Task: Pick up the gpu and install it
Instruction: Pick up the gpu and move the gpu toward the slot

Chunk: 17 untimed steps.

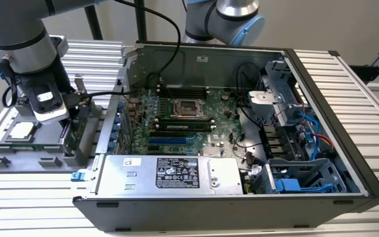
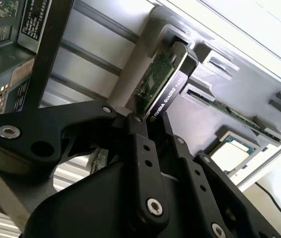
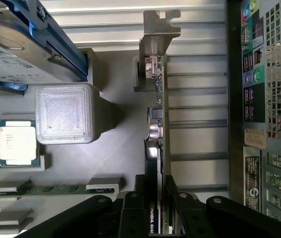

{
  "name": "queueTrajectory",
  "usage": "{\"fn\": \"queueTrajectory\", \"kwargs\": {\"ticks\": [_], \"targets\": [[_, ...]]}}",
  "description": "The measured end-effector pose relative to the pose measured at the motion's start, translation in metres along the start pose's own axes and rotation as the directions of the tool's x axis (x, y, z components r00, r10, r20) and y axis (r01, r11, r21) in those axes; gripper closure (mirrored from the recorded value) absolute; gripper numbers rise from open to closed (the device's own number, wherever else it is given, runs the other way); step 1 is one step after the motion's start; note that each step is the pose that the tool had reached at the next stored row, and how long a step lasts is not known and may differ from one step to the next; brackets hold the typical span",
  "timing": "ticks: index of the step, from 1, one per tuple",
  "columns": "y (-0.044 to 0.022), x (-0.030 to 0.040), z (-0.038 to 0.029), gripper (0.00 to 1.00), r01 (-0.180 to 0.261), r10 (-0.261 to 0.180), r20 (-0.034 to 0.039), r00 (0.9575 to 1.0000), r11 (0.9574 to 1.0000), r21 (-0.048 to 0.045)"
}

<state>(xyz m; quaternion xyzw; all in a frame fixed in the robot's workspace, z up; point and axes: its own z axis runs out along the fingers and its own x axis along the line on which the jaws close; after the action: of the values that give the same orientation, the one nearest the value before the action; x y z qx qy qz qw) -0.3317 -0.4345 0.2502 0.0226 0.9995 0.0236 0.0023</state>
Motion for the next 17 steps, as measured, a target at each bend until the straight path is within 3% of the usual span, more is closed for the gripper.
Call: {"fn": "queueTrajectory", "kwargs": {"ticks": [17], "targets": [[0.0007, -0.0001, -0.0144, 1.00, 0.000, 0.000, 0.0000, 1.0000, 1.0000, -0.0001]]}}
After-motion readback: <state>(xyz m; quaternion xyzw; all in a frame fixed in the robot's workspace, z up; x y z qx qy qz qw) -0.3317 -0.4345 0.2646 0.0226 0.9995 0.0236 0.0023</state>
